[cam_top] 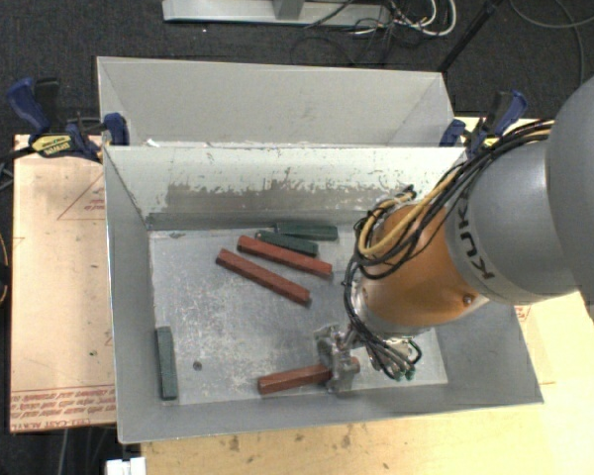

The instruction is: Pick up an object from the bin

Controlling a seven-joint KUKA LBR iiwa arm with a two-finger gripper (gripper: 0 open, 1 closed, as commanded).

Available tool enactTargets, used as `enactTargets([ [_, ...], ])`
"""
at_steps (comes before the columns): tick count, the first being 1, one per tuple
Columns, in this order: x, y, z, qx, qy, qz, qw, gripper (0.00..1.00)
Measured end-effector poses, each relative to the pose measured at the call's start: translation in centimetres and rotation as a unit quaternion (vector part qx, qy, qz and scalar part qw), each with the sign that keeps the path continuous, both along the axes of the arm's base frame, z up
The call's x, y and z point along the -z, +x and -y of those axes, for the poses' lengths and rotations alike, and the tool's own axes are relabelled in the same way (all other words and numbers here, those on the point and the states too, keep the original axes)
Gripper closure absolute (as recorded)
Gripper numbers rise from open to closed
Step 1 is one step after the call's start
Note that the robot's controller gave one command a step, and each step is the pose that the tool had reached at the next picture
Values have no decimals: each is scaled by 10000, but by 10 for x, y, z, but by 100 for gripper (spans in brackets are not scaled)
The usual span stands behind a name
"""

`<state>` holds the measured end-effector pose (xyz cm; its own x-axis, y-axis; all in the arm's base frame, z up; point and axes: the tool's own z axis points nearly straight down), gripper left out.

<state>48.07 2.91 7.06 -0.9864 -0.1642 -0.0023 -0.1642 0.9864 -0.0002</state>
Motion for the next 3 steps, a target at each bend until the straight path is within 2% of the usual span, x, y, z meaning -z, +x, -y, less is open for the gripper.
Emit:
enactTargets([
  [1, 0, 0, 0, -1, 0, 0, 10000, 100],
  [2, -112, 8, -4, 67, 3, -11, 10000, 100],
  [3, -112, 8, -4, 65, 3, -11, 10000, 100],
])
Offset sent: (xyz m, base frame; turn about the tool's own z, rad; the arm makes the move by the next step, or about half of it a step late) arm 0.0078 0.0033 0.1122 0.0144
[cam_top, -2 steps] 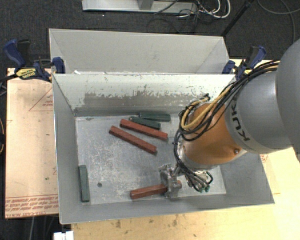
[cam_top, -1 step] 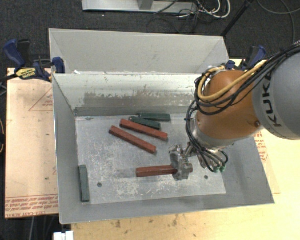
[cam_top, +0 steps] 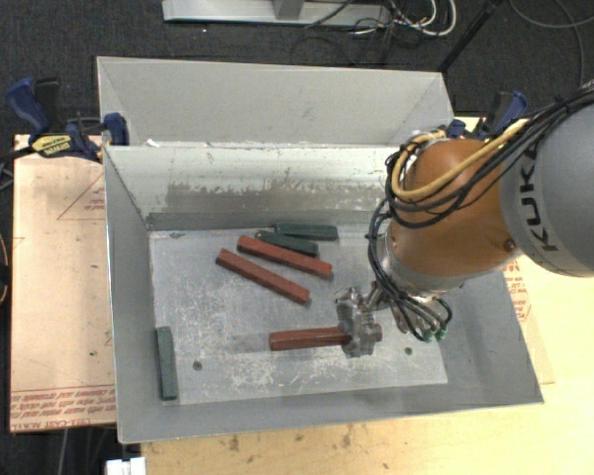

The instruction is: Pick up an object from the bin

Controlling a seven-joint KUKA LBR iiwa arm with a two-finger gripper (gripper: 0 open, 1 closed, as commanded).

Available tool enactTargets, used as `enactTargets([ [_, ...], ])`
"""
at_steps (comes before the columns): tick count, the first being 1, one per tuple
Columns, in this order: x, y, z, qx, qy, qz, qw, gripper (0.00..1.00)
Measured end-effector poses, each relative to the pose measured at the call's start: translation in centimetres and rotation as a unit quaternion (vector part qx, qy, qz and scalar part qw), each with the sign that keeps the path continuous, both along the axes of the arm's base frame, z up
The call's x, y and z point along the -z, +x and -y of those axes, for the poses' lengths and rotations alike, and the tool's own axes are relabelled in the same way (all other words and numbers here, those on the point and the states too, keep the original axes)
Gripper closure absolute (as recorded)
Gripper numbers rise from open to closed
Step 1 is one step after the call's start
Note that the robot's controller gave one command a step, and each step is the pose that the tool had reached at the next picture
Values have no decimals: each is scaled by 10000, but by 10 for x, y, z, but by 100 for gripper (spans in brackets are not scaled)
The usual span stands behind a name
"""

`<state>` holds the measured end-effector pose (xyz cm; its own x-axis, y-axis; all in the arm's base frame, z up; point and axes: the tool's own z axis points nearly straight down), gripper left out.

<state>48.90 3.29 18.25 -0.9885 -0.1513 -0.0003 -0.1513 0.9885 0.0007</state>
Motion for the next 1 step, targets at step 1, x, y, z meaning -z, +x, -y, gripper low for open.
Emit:
enactTargets([
  [1, -31, 19, 6, -179, 0, 5, 9998, 100],
])
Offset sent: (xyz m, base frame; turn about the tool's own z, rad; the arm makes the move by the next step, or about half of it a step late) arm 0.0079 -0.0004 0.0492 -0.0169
